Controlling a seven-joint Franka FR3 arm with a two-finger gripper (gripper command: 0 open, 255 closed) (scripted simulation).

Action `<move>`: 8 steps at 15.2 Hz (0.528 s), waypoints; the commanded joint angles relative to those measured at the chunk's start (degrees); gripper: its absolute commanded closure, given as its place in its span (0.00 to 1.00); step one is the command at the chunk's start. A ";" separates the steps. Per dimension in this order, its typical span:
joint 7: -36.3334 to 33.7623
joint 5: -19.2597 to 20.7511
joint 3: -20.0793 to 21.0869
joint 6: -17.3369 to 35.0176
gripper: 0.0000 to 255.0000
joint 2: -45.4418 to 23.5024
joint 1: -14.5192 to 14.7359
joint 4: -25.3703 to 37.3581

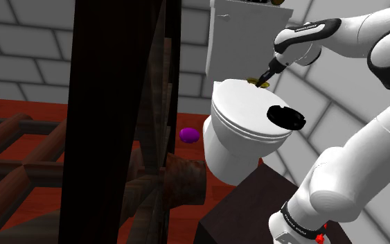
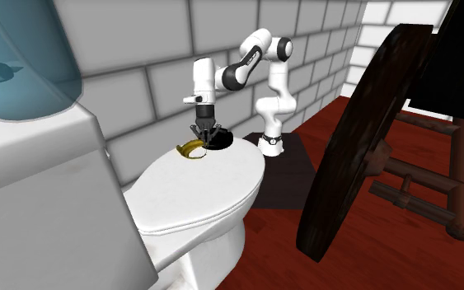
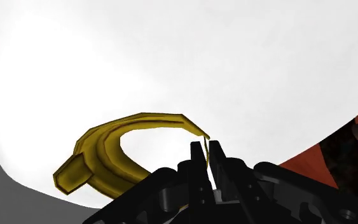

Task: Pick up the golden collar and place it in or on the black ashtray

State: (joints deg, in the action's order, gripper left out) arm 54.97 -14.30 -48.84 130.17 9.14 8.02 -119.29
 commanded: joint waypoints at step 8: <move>-7.31 17.06 8.96 -0.47 1.00 23.47 -12.79 -18.84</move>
State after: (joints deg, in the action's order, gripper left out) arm 48.28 1.24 -41.00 130.00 29.96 -3.04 -135.89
